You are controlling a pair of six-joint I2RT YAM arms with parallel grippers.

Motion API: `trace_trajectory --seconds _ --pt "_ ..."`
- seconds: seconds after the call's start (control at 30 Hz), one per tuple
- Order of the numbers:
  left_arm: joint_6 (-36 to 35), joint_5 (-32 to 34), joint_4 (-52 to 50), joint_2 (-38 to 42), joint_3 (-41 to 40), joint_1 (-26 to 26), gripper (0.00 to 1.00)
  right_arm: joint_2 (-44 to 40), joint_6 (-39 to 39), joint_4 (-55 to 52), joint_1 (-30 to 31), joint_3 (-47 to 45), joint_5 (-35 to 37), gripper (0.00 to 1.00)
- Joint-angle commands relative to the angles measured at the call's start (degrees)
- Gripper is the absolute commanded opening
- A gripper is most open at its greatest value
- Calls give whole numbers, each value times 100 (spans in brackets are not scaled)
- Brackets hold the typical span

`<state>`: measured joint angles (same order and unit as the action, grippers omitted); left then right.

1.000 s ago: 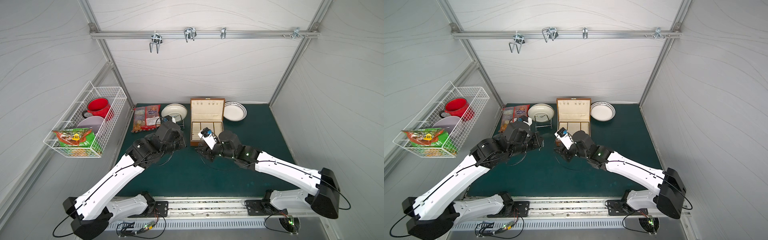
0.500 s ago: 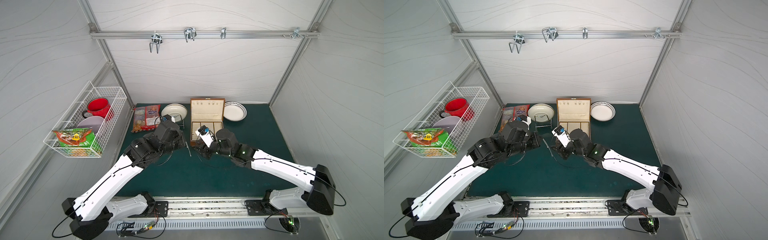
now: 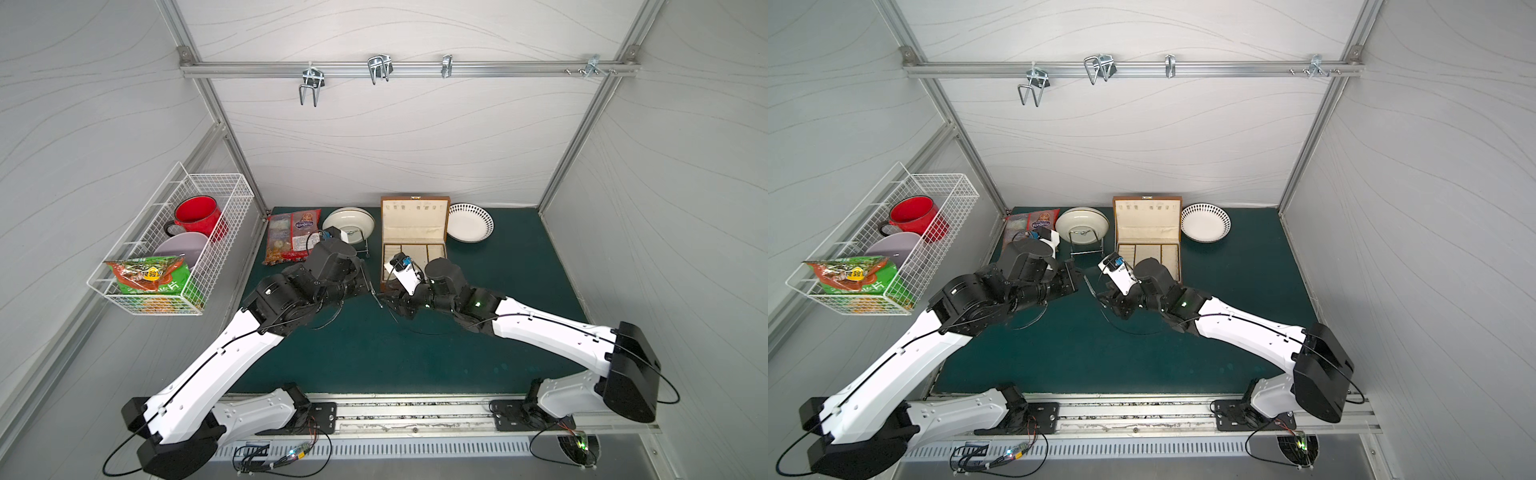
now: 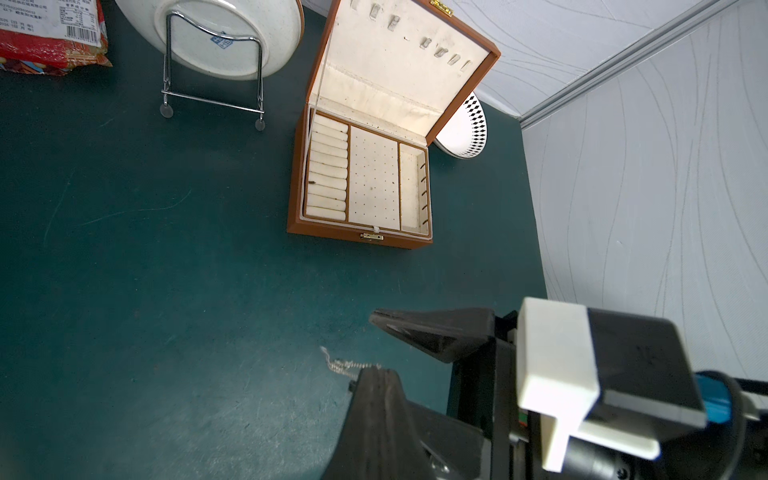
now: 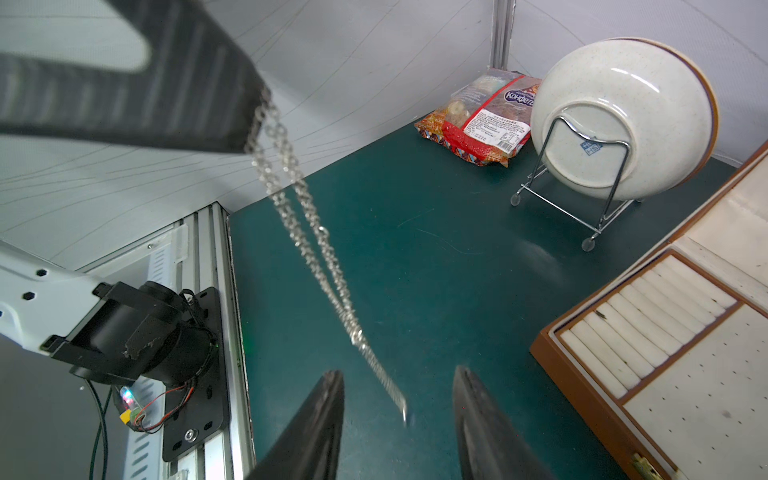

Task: Put jewelry chain into jewelry box
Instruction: Pick up the necklace from the center of the board.

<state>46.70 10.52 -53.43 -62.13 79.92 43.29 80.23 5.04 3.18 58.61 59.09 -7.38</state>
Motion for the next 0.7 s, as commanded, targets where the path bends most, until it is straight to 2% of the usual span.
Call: trace_trajectory --seconds 0.0,0.67 --pt "27 7 109 -3 252 16 0 122 122 401 35 103 -98 48" --pt "234 147 5 28 253 13 0 606 157 649 133 415 -71 47"
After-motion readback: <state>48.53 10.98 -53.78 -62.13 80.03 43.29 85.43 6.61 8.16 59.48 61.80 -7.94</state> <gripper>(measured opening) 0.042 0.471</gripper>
